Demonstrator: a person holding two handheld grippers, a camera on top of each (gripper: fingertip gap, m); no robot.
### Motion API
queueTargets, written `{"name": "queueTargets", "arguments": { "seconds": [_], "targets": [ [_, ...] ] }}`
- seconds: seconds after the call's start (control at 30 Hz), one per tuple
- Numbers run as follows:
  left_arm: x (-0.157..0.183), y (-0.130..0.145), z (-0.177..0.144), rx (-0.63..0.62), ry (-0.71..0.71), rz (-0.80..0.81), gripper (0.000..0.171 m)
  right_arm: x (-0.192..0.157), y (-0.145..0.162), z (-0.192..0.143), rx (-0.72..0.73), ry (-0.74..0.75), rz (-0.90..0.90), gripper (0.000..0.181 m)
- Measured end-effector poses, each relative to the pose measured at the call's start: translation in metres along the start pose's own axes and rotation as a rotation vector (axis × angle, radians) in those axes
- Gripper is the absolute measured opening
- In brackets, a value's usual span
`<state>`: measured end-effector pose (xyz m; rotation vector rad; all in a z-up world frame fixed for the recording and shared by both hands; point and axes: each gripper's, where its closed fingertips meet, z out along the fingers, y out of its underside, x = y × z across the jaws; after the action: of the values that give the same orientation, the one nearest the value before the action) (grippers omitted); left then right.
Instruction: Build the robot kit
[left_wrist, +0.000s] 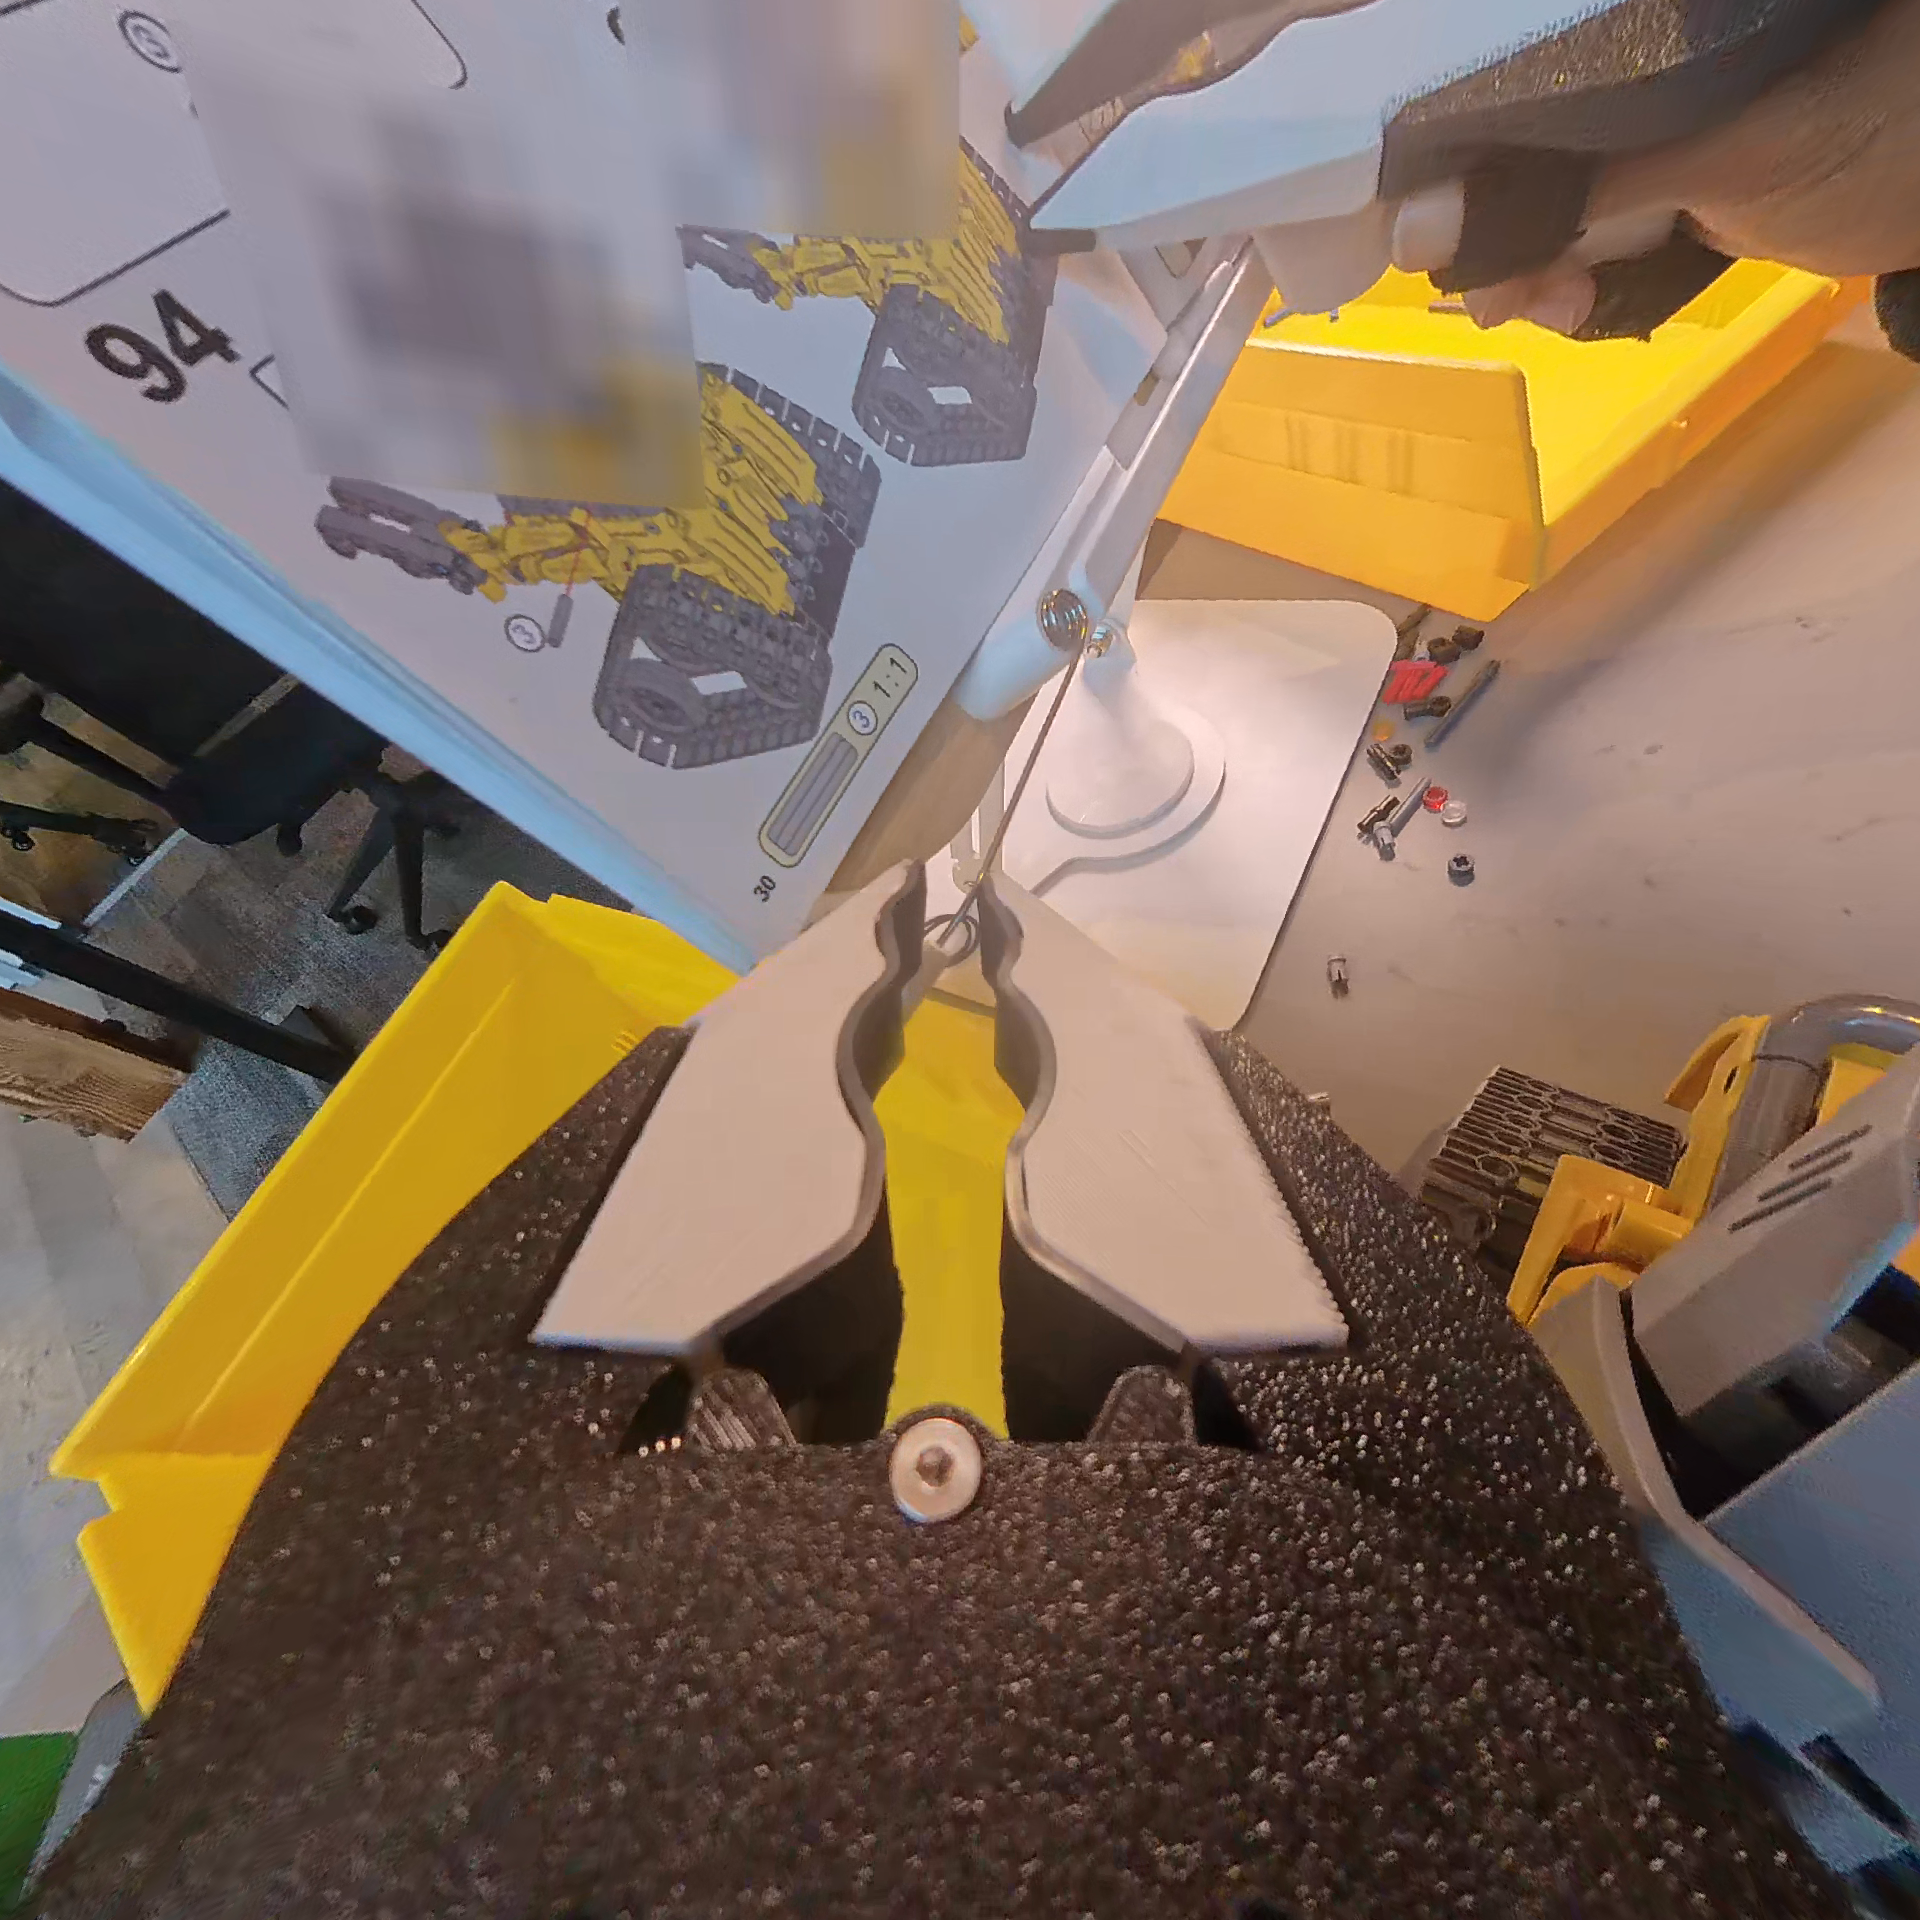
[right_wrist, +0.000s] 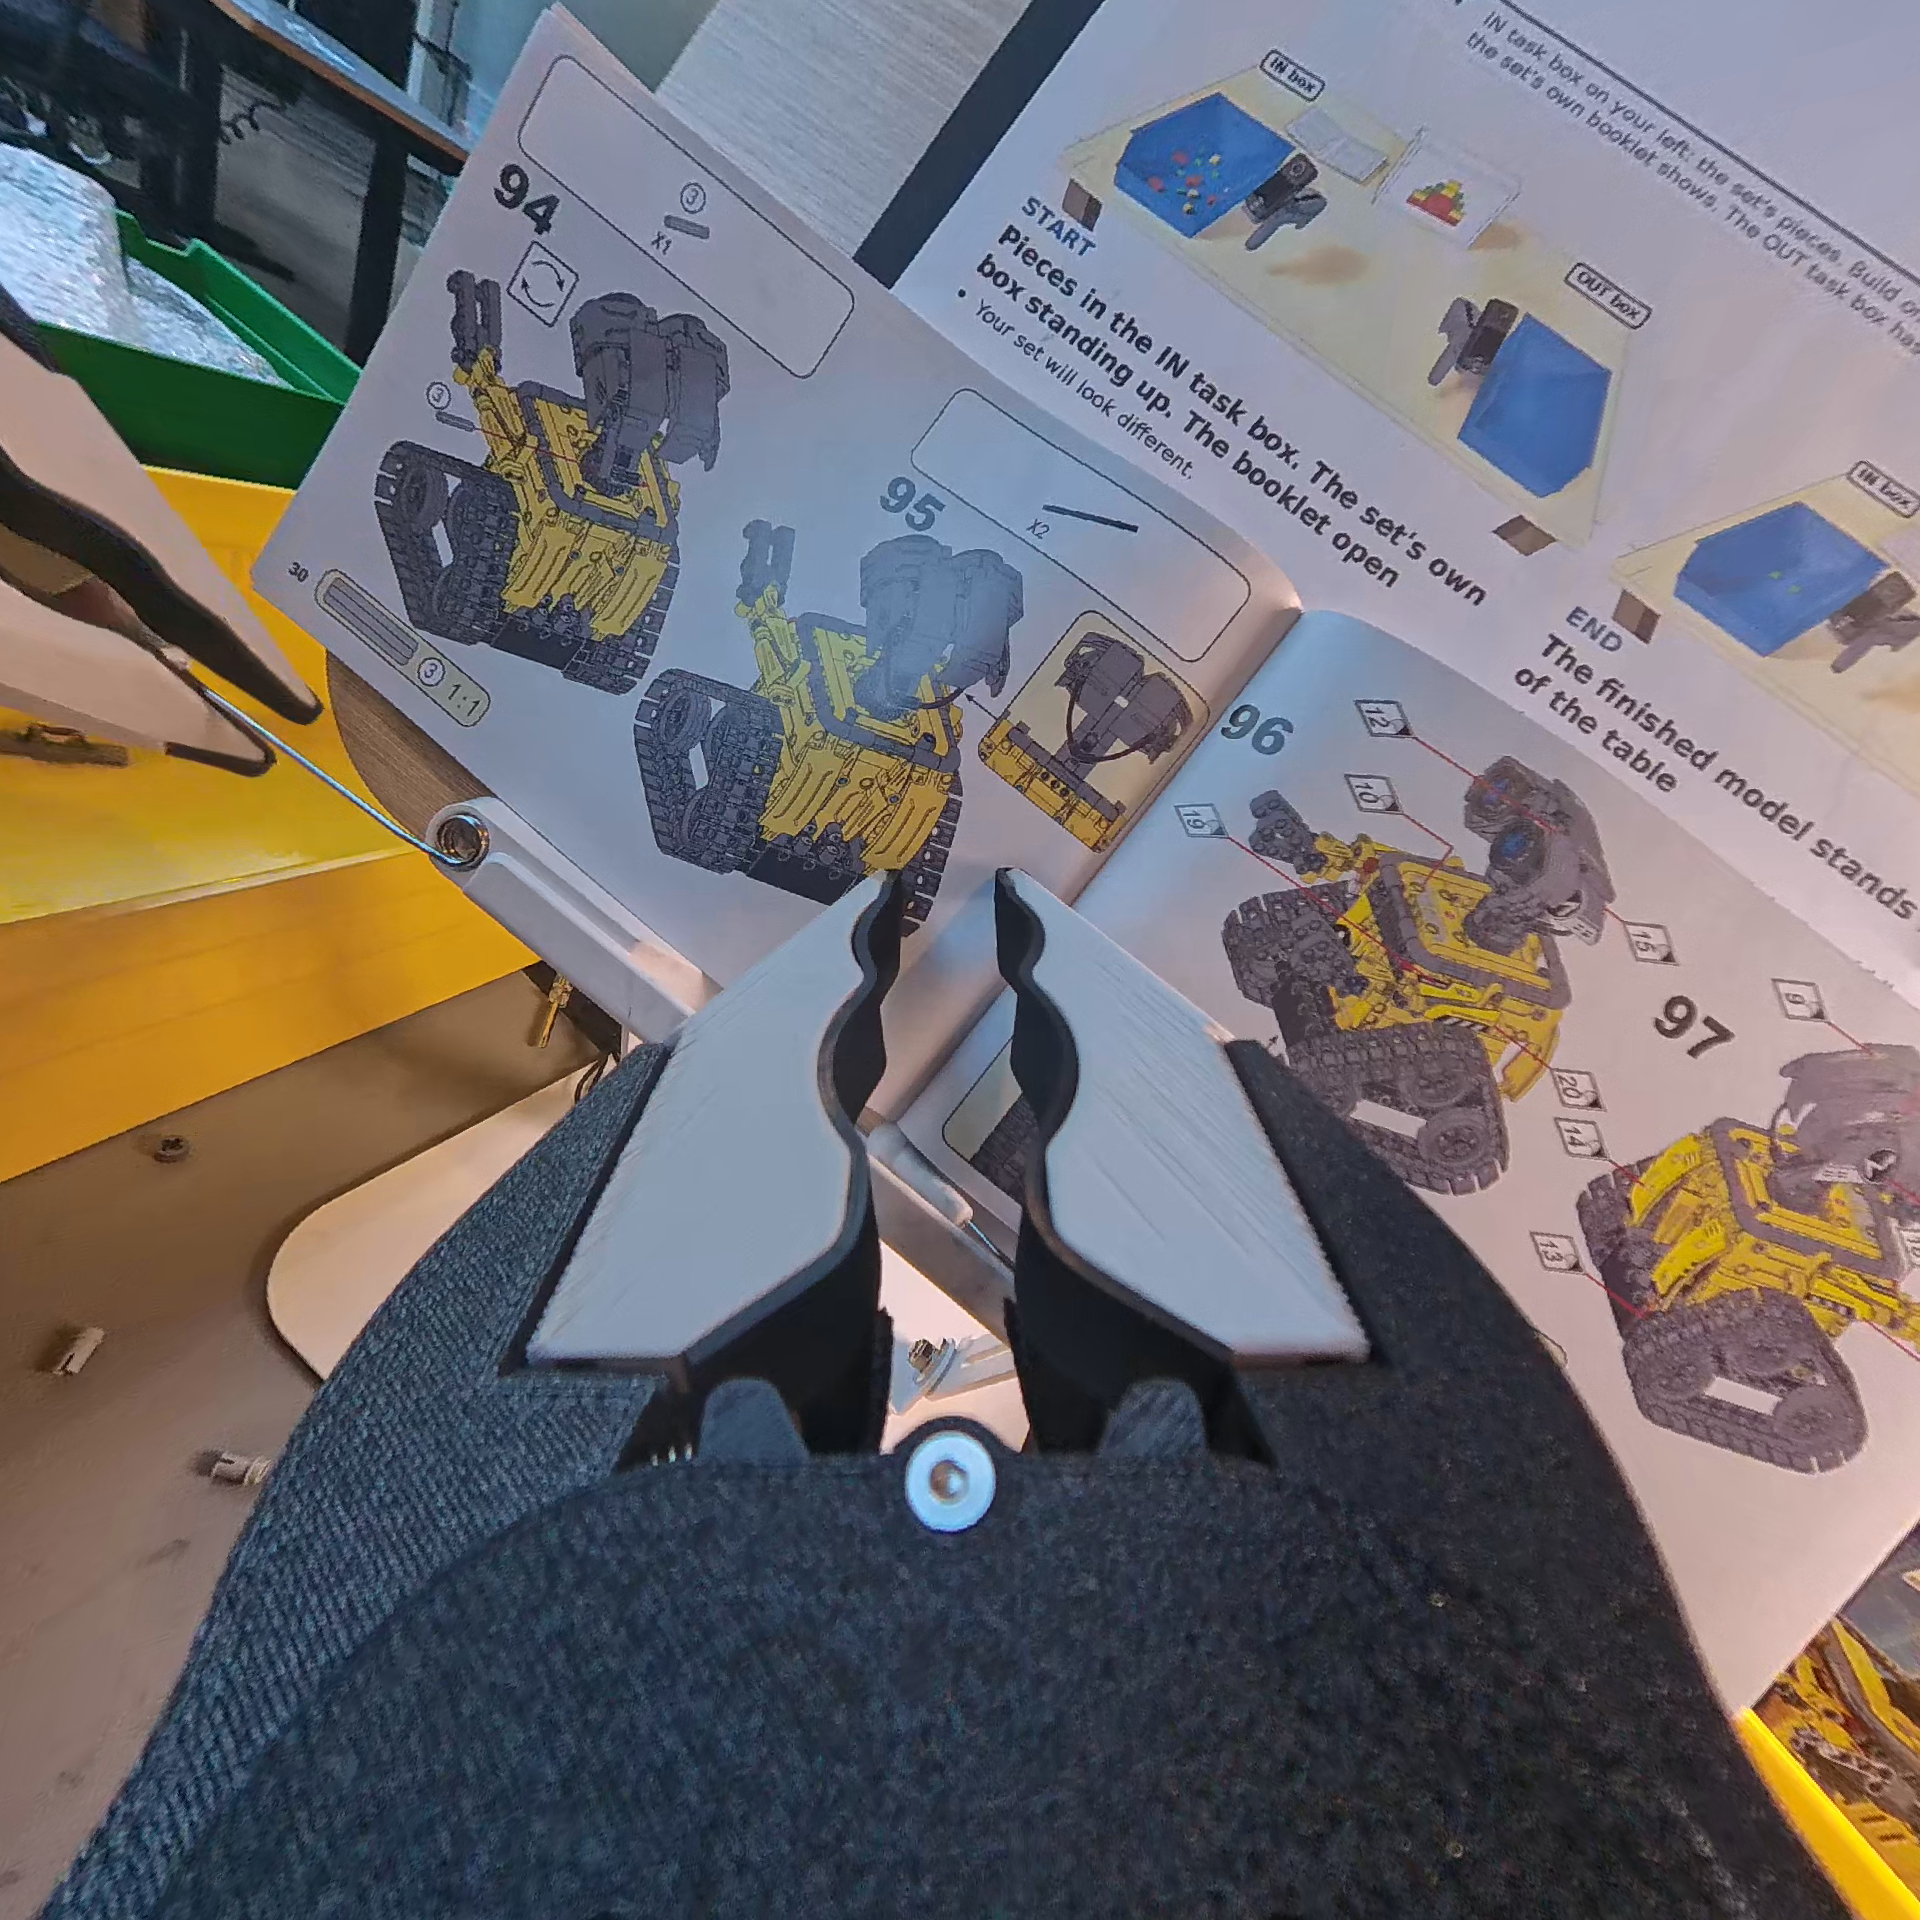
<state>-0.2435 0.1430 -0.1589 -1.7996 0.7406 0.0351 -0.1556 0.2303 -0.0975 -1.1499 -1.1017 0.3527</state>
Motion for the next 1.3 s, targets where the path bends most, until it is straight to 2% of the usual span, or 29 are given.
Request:
{"name": "queueTargets", "arguments": {
  "seconds": [0.6, 1.03, 1.3],
  "targets": [
    [-0.013, -0.013, -0.003, 0.059, -0.060, -0.073, 0.012, 0.000, 0.000, 0.000, 0.004, 0.007, -0.003, 0.017],
    [-0.013, -0.013, -0.005, 0.028, -0.082, -0.046, 0.013, -0.001, 0.001, -0.001, -0.014, -0.027, -0.060, 0.018],
    [-0.012, -0.010, -0.005, 0.023, -0.087, -0.048, 0.014, -0.002, 0.002, -0.004, 0.003, -0.027, -0.028, 0.019]
  ]
}}
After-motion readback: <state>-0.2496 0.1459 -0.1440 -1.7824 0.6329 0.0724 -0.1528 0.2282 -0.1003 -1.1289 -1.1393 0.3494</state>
